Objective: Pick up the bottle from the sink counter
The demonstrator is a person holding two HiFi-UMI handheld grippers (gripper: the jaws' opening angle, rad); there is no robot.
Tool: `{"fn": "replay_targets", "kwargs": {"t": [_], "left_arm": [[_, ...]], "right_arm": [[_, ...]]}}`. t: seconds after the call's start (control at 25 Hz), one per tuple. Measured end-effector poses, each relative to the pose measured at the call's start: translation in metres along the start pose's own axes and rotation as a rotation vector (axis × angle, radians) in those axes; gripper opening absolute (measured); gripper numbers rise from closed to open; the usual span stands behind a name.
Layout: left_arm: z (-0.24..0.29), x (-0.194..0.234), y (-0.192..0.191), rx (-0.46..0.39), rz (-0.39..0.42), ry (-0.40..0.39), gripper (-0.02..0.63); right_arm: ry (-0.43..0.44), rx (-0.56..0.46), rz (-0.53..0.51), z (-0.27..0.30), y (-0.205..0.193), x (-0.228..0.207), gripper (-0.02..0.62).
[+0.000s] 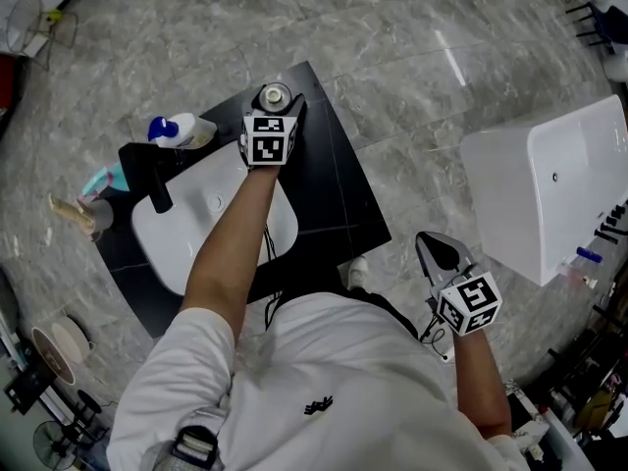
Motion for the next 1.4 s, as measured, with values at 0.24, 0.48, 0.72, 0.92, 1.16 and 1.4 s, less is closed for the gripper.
{"fn": "replay_targets", "kwargs": {"t": [0.24,0.48,0.72,0.92,1.16,1.4], "left_arm": [[-0.008,-0.002,0.001,0.006,0.003,0.001,0.341],[-0.027,-0.01,0.011,-0.002,0.015,0.004,0.341],[-0.056,-0.026,0.024,-0.023,0.021,0.014,0.341],[-0.085,-0.045,0.035,-0.046,0.016,0.015,0.341],[-0.13,-0.077,0.044,-0.071,0.033,0.006,0.341],[-0.177,-0.113,0.047,-0.064,0.05,-0.025,0.341]], "right_arm": [[0.0,-0.014,0.005,-0.005,-0.006,-0.004,0.012],[0.028,-0.031,0.003,-0.012,-0.015,-0.001,0.011],[0.066,-0.057,-0.015,-0.025,-0.025,0.002,0.012],[0.1,-0.07,-0.041,-0.041,-0.035,0.002,0.011],[0.135,-0.092,-0.077,-0.061,-0.051,0.003,0.012],[0.179,-0.119,-0.112,-0.079,-0.066,0.015,0.012]]}}
Point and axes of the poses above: the fingertips, and each gripper's own axes: z forward along the fingers, x to its left, y out of its top, the point moved 4 cm from there along -z, backward along the fingers, and after that the axes turned 1 degree about x, right-handed, at the moved point
